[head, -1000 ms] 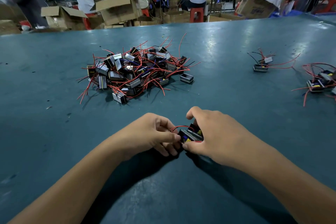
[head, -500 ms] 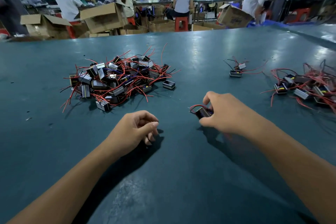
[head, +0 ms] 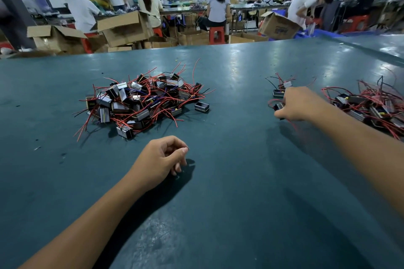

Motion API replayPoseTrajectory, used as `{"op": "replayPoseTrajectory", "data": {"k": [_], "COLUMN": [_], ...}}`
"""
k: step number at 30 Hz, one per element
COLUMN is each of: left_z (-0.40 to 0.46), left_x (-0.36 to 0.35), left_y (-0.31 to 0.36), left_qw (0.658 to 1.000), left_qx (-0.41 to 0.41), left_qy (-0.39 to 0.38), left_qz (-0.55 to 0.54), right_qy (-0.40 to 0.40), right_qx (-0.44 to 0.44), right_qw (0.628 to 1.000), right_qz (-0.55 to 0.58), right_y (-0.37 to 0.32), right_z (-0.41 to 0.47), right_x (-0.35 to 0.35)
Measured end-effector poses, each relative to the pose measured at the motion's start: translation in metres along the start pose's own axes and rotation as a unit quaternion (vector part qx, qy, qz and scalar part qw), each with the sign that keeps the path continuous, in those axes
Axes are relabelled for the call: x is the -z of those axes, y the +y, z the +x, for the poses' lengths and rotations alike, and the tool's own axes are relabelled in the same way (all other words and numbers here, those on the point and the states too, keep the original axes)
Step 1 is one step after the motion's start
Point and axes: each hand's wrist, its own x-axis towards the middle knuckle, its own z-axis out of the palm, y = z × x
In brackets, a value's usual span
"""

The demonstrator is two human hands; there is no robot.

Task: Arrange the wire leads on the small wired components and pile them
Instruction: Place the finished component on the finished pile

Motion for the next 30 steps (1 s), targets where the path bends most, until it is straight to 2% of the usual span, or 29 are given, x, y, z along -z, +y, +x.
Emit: {"op": "replayPoseTrajectory", "data": {"k": [3, 5, 7, 9, 13, 15, 18, 23, 26, 28, 30], "left_z": [-0.001, -0.001, -0.002, -0.001, 0.000, -0.001, 0.000, 0.001, 0.001, 0.005, 0.009], "left_x": [0.000, 0.000, 0.000, -0.001, 0.000, 0.000, -0.001, 0.005, 0.011, 0.022, 0.036], "left_y": [0.001, 0.002, 0.003, 0.004, 0.004, 0.003, 0.002, 0.000, -0.001, -0.004, -0.008], "left_qw": [1.000, 1.000, 1.000, 1.000, 1.000, 1.000, 1.000, 0.995, 0.982, 0.959, 0.932], "left_qx": [-0.002, -0.003, -0.001, 0.001, 0.003, 0.003, -0.004, -0.028, -0.039, -0.046, -0.029], "left_qy": [0.002, 0.004, 0.004, 0.003, -0.002, -0.002, 0.013, 0.053, 0.116, 0.179, 0.243], "left_qz": [-0.003, -0.005, -0.007, -0.006, 0.002, 0.004, 0.013, 0.084, 0.141, 0.214, 0.267], "right_qy": [0.012, 0.055, 0.129, 0.162, 0.109, 0.097, 0.079, 0.008, 0.030, 0.067, 0.057], "right_qx": [-0.015, -0.006, 0.011, 0.015, 0.035, 0.081, 0.143, 0.174, 0.168, 0.171, 0.191], "right_qw": [0.997, 0.989, 0.982, 0.982, 0.989, 0.984, 0.970, 0.965, 0.970, 0.968, 0.956], "right_qz": [0.077, 0.136, 0.135, 0.093, 0.095, 0.125, 0.181, 0.194, 0.175, 0.169, 0.213], "right_y": [0.001, 0.004, 0.005, 0.004, -0.011, -0.029, -0.068, -0.139, -0.167, -0.182, -0.195], "right_z": [0.027, 0.039, 0.041, 0.037, 0.020, 0.014, 0.011, 0.018, 0.020, 0.019, 0.014], "right_x": [-0.006, -0.012, -0.021, -0.031, -0.047, -0.051, -0.053, -0.061, -0.062, -0.064, -0.066]}}
